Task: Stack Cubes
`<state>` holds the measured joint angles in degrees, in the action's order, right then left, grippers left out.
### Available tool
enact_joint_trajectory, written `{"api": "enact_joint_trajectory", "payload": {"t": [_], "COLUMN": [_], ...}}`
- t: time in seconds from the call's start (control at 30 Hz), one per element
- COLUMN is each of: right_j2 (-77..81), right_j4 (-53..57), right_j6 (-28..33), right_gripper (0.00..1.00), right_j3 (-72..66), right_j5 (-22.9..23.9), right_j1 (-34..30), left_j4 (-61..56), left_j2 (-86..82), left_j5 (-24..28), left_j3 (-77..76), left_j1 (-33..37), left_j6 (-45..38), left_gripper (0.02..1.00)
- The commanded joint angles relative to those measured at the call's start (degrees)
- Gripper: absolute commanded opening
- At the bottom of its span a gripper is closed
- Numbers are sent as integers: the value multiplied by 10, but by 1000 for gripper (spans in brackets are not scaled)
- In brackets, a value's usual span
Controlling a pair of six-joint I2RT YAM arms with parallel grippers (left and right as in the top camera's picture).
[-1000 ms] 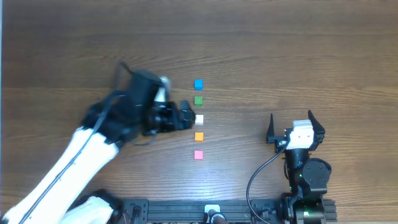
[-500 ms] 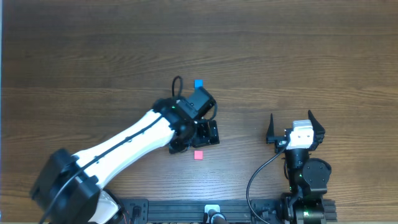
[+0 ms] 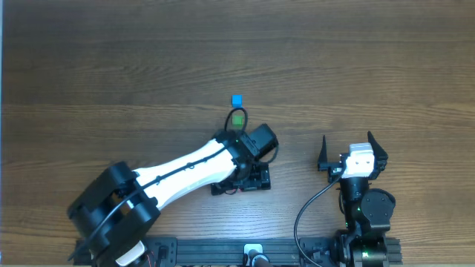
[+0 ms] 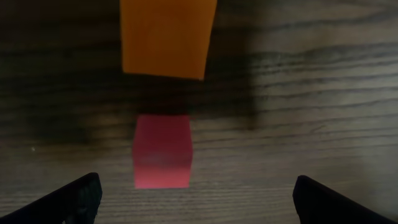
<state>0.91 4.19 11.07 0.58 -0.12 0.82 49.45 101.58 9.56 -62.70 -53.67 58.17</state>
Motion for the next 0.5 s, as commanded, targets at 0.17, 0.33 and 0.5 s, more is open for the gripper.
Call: {"api": "enact_joint_trajectory", "payload": {"t": [0.17, 0.33, 0.5], "right_j2": [-4, -4, -4], "right_j4": [1, 1, 1], "right_j6": [-3, -3, -3], "right_gripper": [993, 989, 993], "right_j3": [-3, -3, -3], "right_j5": [-5, -5, -5], "right_j1": [-3, -3, -3], "left_j4": [10, 12, 12], "left_j2": [24, 24, 28], "left_j5": [-35, -44, -50], "left_j3": [-2, -2, -2], "left_j1": [-6, -6, -6], "left_j6": [8, 1, -3], "left_gripper": [974, 930, 899]}}
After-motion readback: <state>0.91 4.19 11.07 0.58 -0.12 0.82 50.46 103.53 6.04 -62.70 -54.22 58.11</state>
